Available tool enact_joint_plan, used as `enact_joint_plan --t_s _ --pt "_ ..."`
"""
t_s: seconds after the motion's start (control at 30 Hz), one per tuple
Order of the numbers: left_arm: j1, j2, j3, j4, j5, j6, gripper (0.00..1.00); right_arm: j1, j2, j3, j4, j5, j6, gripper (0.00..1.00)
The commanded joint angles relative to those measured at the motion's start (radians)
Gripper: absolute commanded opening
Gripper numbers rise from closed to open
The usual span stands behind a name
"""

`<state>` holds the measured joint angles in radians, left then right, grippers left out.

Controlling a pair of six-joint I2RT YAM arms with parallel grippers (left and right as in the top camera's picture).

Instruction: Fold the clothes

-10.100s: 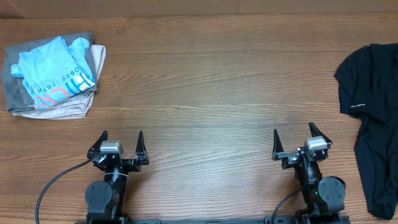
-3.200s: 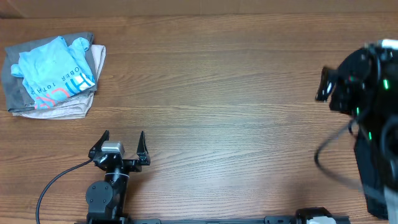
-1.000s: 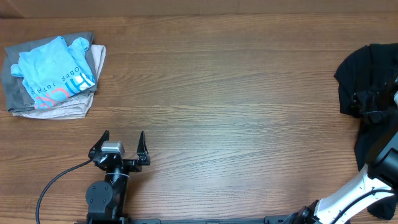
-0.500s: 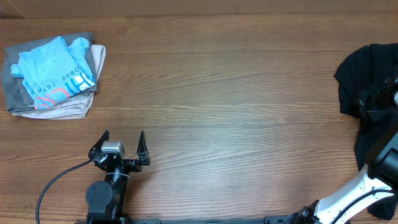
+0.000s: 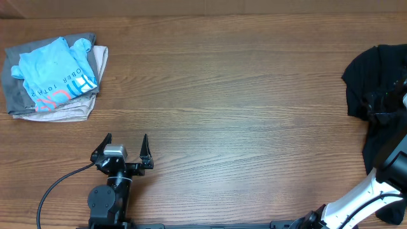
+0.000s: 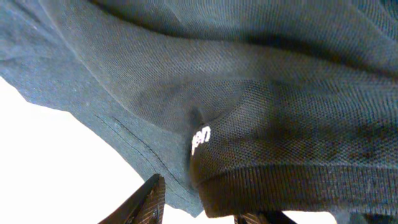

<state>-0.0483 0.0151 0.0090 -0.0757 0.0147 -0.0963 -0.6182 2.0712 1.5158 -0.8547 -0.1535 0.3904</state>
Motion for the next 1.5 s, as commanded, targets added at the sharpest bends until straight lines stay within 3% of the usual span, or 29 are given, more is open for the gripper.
enact_joint_plan --t_s 0.0,0.03,0.13,0.27,0.57,0.97,1.47 --pt "-0.005 -0.01 -0.004 0.0 0.004 0.023 1.0 0.001 0.002 -0.02 0.018 -0.005 0.0 0.39" --pt "-0.005 -0.011 -0.004 0.0 0.004 0.023 1.0 0.001 0.002 -0.021 0.017 -0.005 0.0 0.38" --pt "-0.005 -0.01 -0.004 0.0 0.004 0.023 1.0 0.001 0.002 -0.022 0.021 -0.006 0.0 0.04" --pt "-0.005 -0.01 -0.004 0.0 0.004 0.023 1.0 0.001 0.001 -0.021 0.016 -0.034 0.0 0.04" --pt "-0.005 -0.011 -0.004 0.0 0.004 0.023 1.0 -0.001 -0.101 0.116 -0.095 -0.368 -0.031 0.04" --pt "-0.005 -0.01 -0.004 0.0 0.004 0.023 1.0 0.011 -0.358 0.203 -0.194 -0.365 -0.05 0.04" --pt "-0.005 -0.01 -0.004 0.0 0.004 0.023 1.0 0.063 -0.422 0.203 -0.249 -0.373 -0.051 0.04"
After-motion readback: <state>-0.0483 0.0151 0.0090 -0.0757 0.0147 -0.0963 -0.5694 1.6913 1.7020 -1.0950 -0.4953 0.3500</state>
